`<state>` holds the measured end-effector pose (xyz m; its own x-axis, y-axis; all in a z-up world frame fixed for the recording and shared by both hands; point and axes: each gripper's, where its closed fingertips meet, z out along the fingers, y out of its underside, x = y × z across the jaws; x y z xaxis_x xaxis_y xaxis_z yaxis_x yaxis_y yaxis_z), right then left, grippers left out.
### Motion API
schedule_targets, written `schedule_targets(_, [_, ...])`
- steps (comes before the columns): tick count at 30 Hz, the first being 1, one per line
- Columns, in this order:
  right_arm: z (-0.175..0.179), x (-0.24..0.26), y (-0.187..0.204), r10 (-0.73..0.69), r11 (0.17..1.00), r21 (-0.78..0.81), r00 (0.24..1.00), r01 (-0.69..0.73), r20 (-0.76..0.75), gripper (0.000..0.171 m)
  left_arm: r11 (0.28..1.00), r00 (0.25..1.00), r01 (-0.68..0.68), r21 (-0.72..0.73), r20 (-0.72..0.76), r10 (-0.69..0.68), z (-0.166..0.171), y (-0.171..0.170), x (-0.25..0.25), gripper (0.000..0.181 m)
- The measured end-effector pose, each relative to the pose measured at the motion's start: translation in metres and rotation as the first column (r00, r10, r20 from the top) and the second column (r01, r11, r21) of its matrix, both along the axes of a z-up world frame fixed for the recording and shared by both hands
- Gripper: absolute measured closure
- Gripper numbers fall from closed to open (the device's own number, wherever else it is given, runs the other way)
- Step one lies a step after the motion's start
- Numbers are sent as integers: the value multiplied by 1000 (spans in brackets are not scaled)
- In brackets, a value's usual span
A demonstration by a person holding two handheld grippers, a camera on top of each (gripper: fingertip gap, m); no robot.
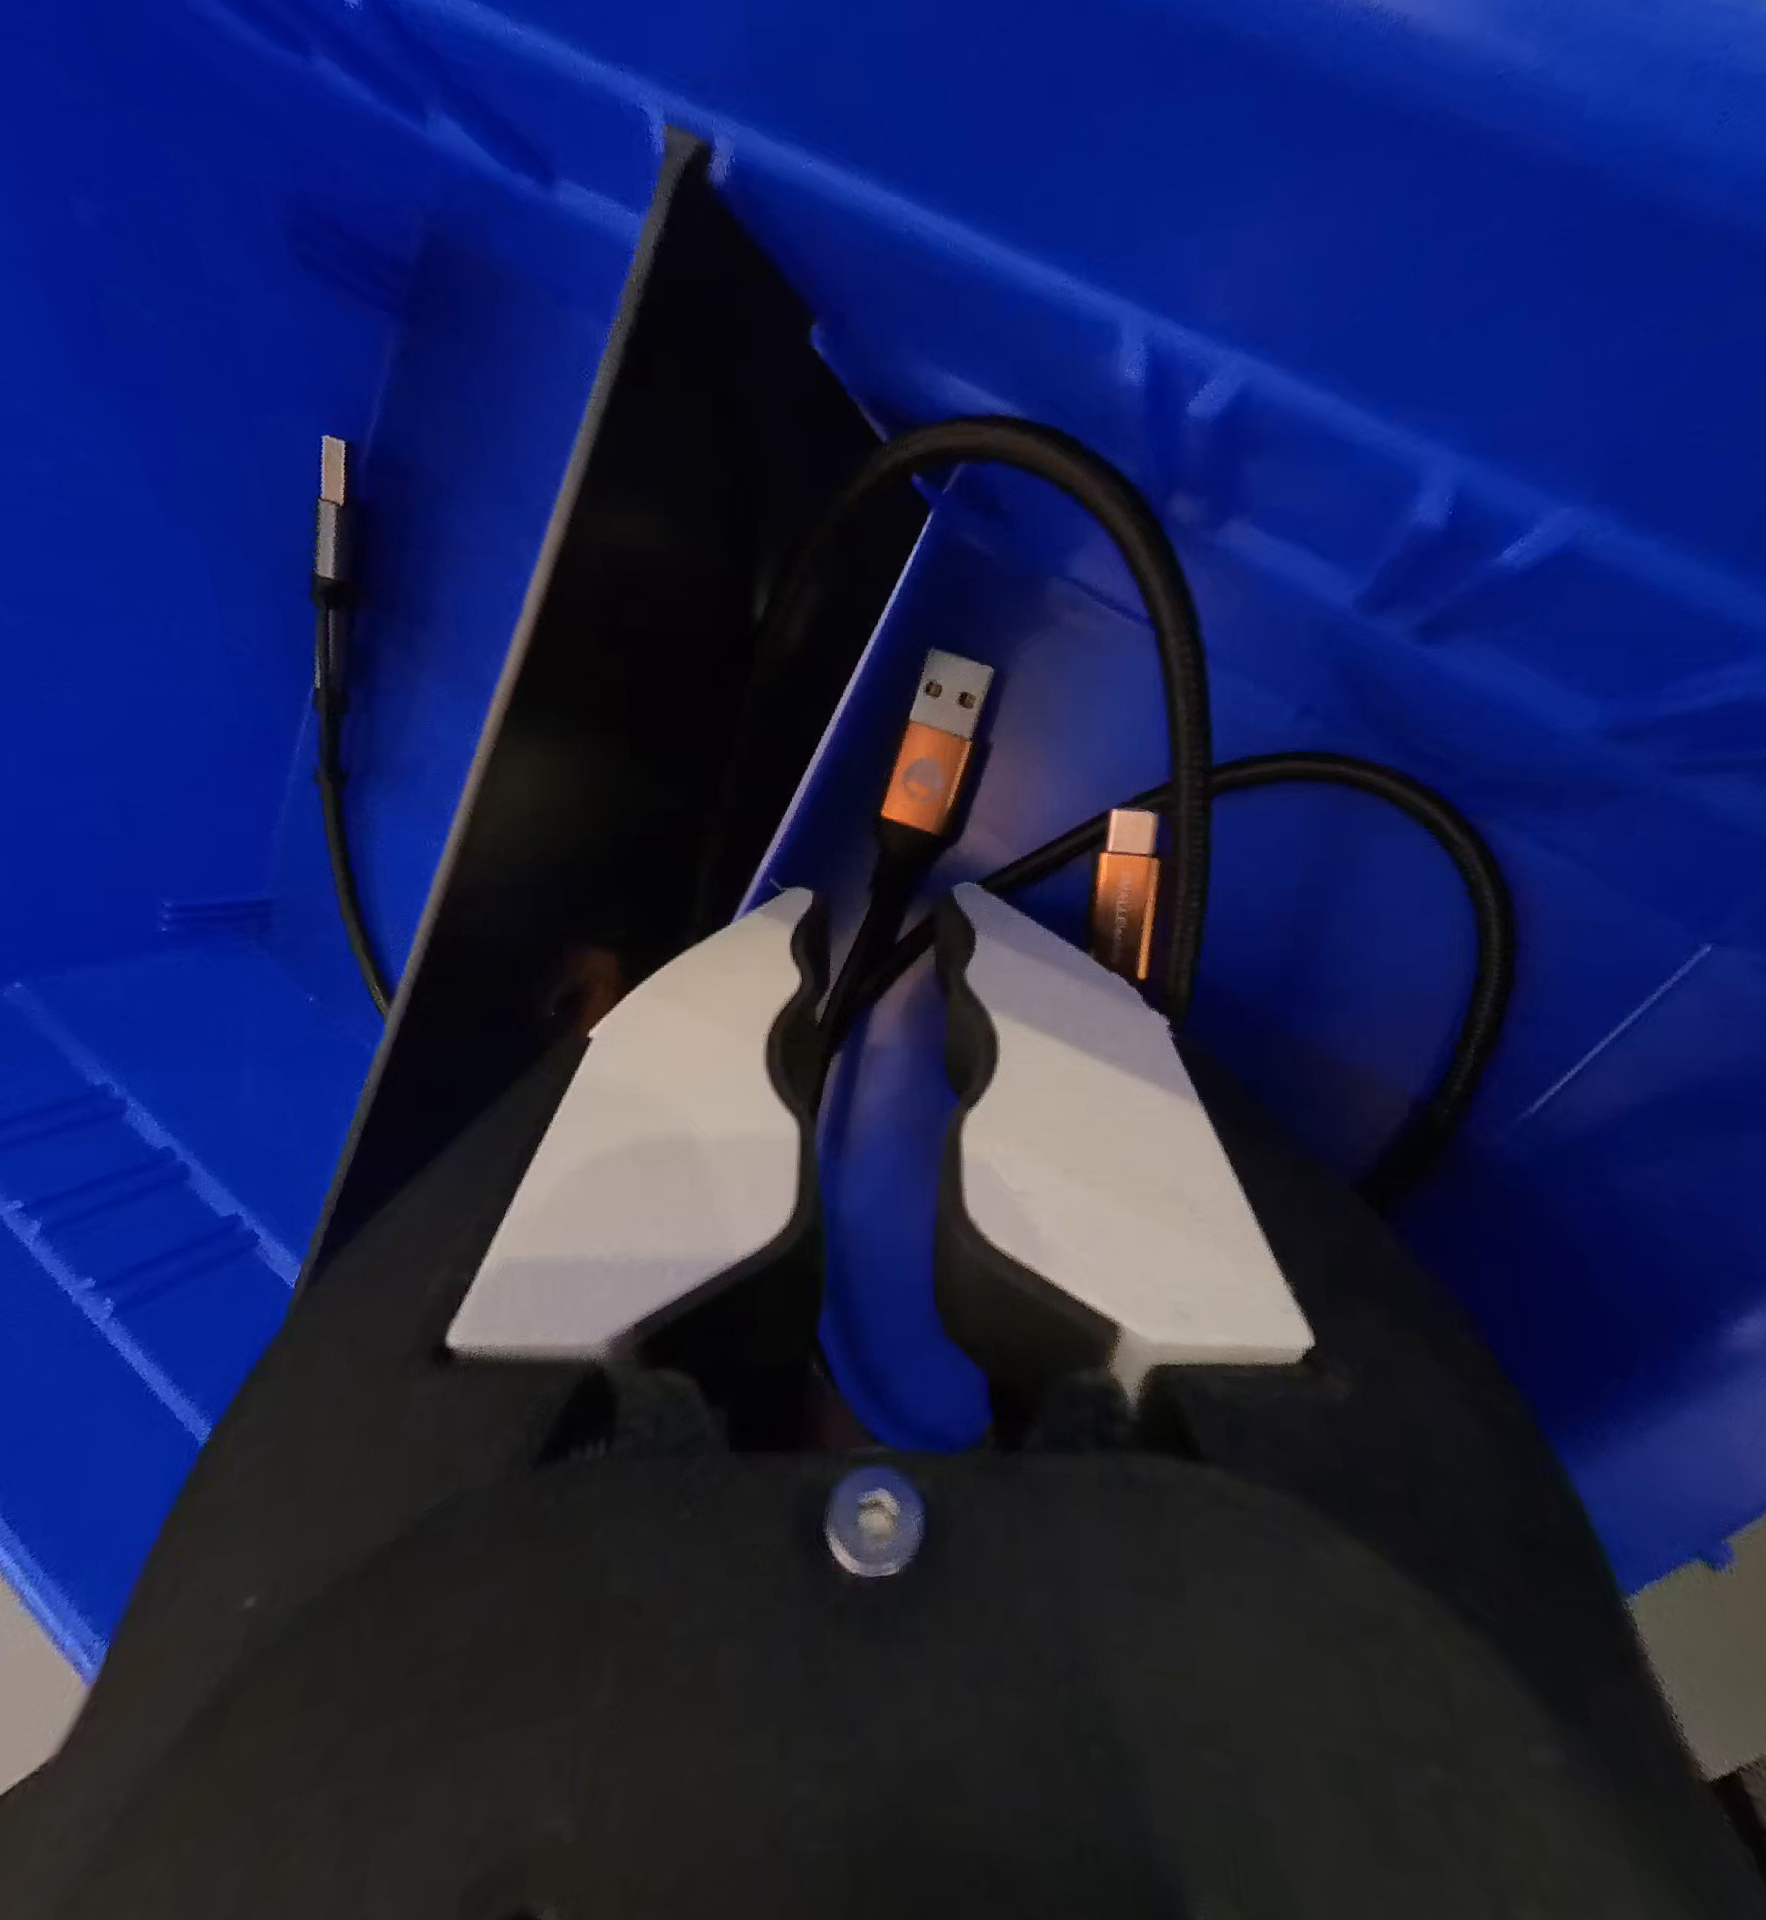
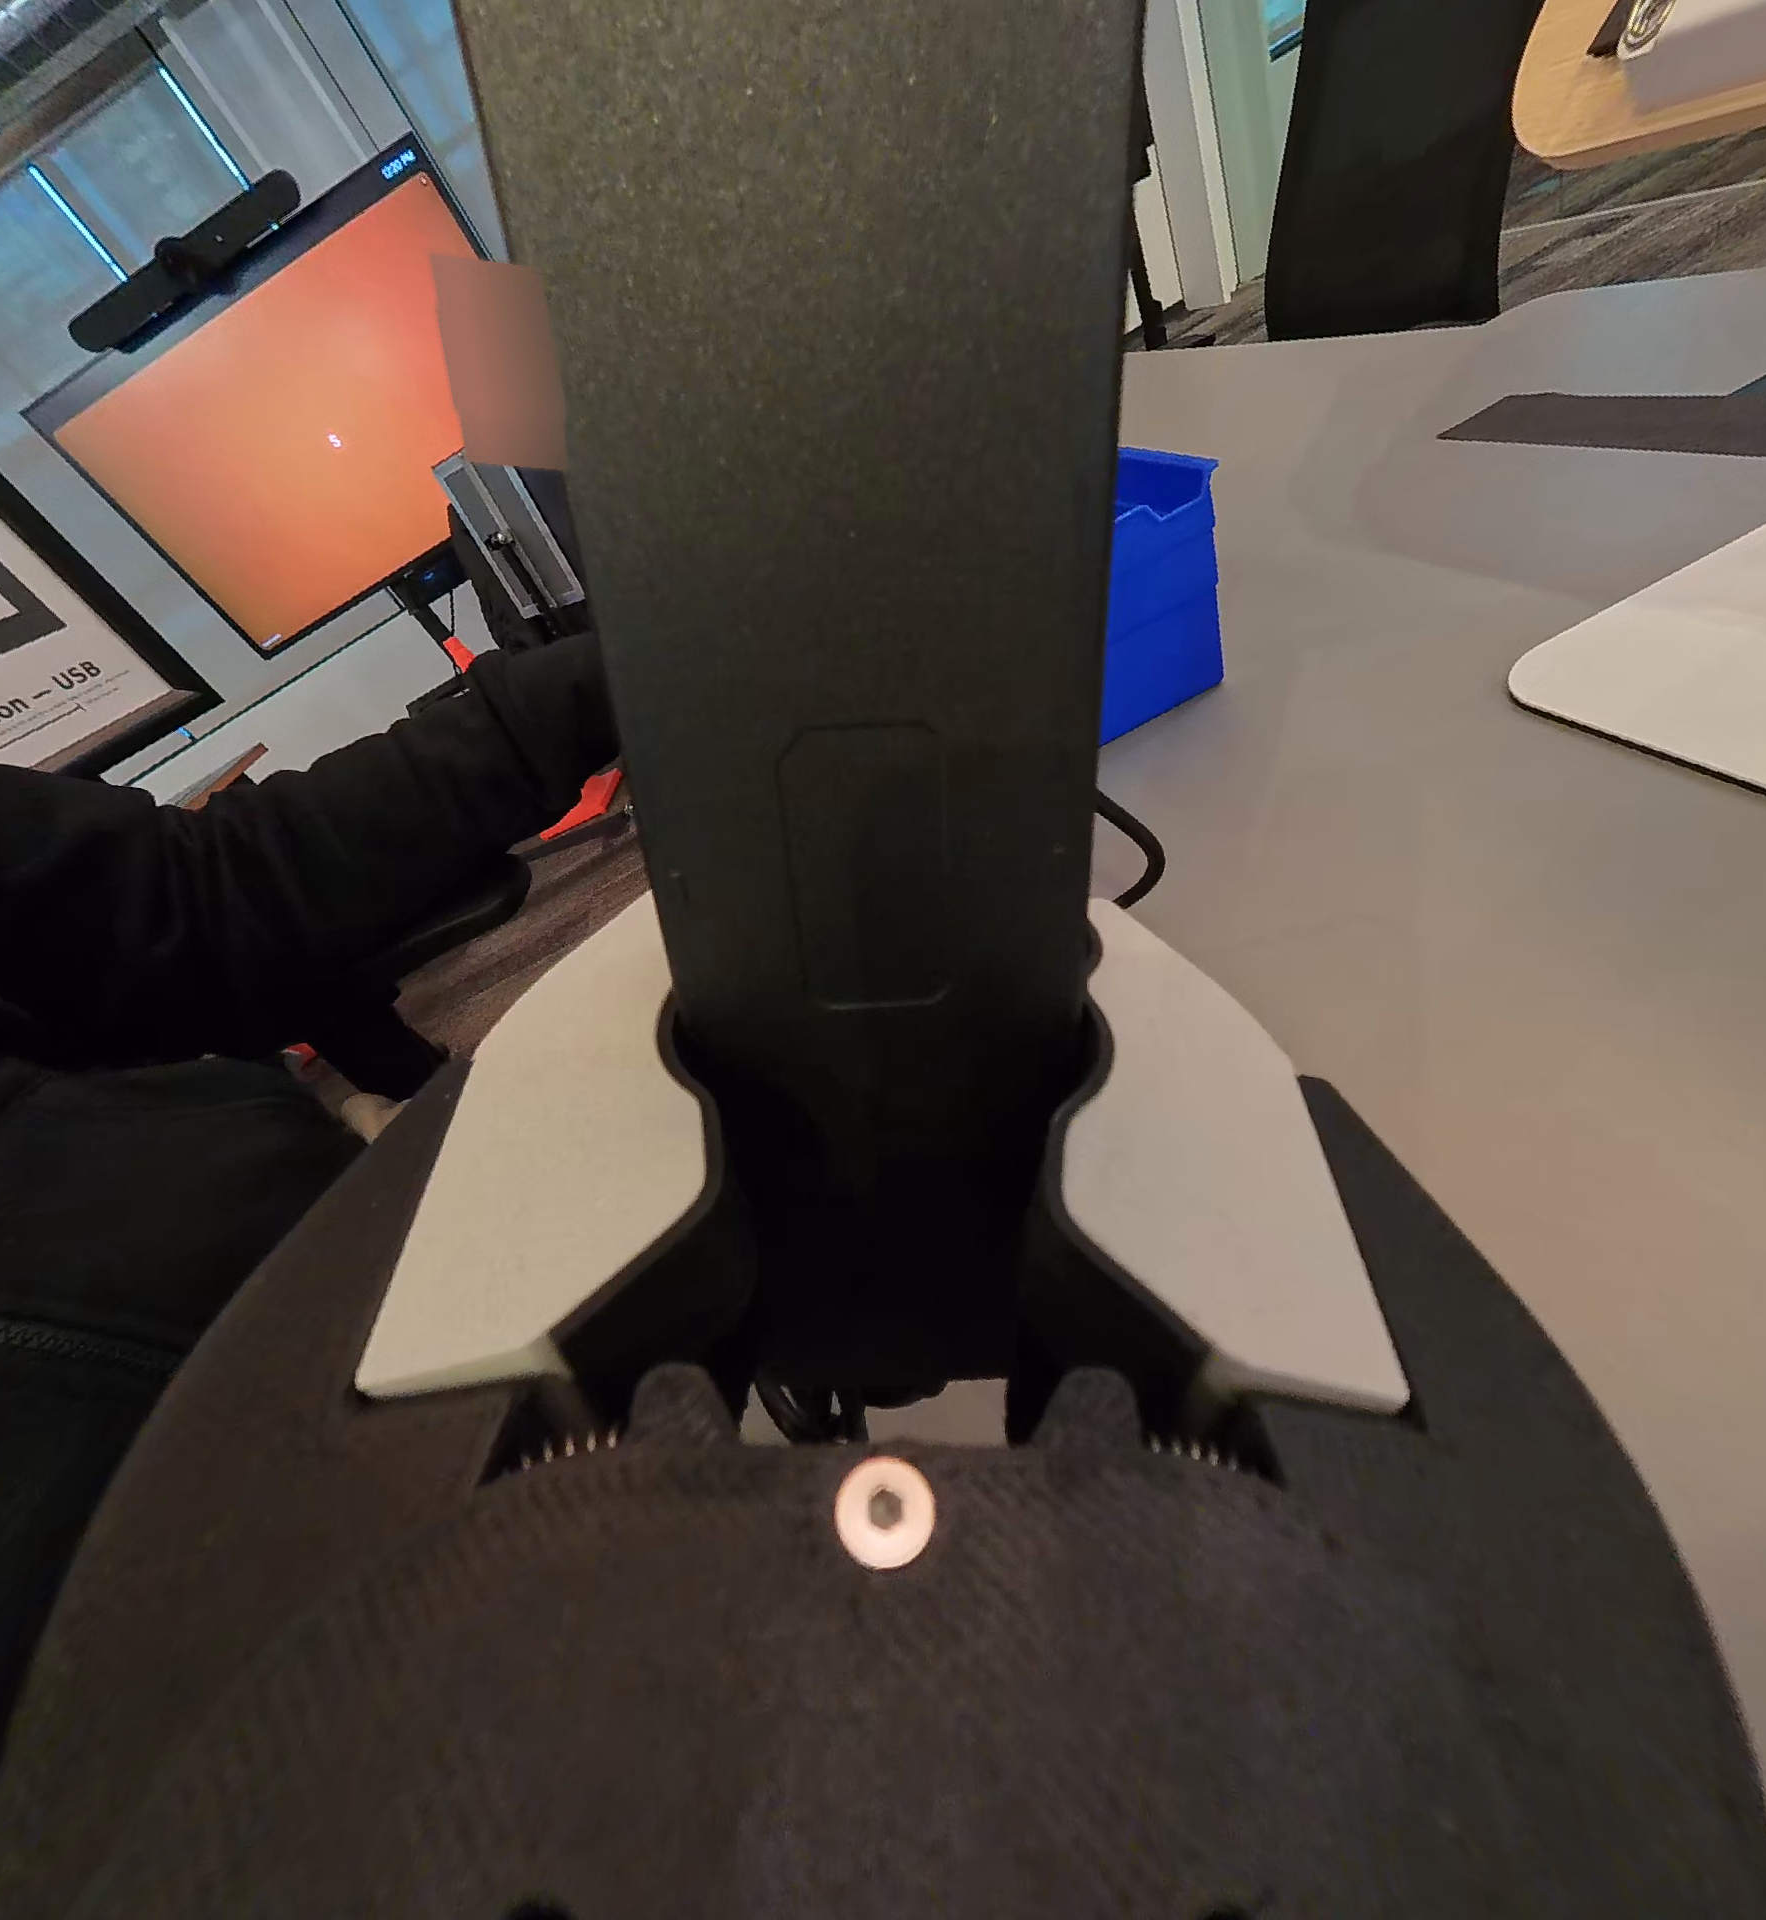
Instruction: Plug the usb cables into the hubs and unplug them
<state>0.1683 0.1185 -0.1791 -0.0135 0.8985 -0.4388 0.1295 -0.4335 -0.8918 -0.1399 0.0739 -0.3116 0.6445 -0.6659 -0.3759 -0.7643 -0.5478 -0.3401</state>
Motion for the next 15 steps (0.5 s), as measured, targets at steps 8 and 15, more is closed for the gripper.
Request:
schedule_targets(8, [-1, 0, 0, 3, 1000, -5, 1000, -3, 1, 107, 997, 996, -56, -53, 62, 59, -4, 5, 5, 166])
schedule_targets(15, [-1, -1, 0, 4, 1000, -6, 1000, -4, 0, 107, 990, 972, -88, -109, 207, 109, -9, 6, 8, 168])
